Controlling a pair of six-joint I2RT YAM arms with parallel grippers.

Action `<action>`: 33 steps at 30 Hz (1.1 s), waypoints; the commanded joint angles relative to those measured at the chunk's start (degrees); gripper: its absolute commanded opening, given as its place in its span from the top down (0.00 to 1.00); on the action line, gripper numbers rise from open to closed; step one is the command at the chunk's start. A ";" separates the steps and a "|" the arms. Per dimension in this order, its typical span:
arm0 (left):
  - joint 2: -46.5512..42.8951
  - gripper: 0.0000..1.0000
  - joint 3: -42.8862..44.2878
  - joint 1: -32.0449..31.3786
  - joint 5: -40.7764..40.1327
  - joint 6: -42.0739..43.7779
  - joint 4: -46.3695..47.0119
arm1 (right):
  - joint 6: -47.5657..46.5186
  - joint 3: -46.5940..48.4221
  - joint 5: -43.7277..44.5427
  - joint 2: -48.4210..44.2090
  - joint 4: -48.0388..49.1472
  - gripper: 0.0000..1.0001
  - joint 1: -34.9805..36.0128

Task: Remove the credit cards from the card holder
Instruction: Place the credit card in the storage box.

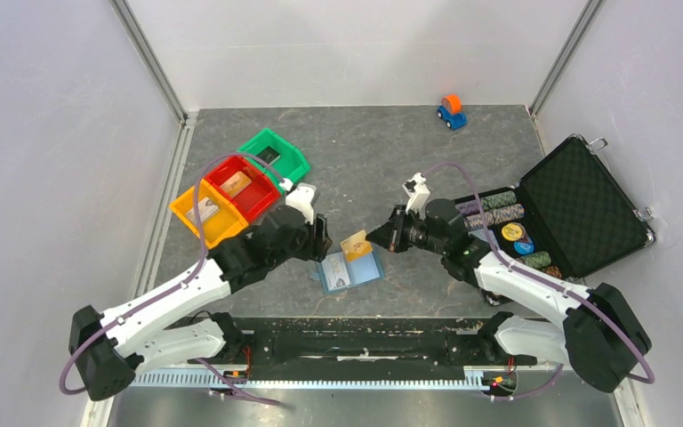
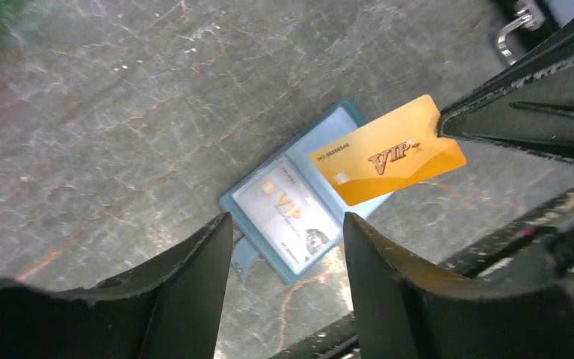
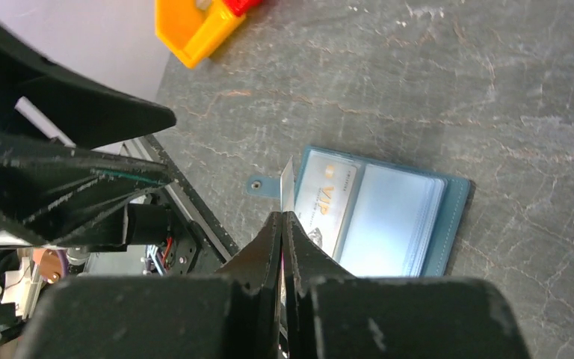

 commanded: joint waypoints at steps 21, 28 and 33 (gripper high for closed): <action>-5.66 0.26 -8.93 16.87 38.00 -18.79 20.37 | 10.69 -10.58 -9.96 -8.90 30.94 1.00 -2.46; -5.15 0.26 -11.35 17.05 40.89 -23.60 27.61 | 11.91 -11.66 -8.50 -11.03 31.98 1.00 -2.58; -5.86 0.36 -13.32 17.05 41.55 -27.82 33.22 | 13.40 -13.13 -8.54 -10.75 33.40 1.00 -2.60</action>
